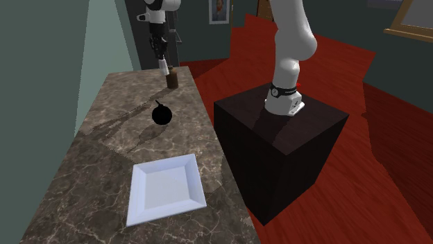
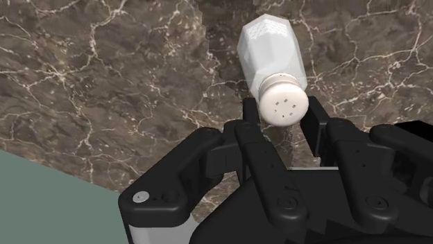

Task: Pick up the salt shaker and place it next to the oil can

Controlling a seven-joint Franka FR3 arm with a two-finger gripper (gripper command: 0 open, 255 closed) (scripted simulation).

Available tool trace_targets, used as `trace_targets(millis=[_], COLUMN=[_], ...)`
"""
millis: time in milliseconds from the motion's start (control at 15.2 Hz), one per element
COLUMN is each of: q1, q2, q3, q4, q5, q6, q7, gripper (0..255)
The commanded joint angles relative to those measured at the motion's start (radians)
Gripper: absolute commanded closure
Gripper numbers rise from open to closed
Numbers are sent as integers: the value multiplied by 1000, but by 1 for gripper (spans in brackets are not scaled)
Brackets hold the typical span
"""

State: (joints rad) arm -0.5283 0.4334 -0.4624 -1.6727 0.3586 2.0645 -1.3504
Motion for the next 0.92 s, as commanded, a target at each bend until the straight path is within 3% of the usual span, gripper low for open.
trace_targets(millis=[0,858], q1=[-1,-18], q2=[8,94], q3=[3,35], q4=[-16,-69], q5=[7,66], q6=[23,151], q7=[-7,-56], gripper=[255,255])
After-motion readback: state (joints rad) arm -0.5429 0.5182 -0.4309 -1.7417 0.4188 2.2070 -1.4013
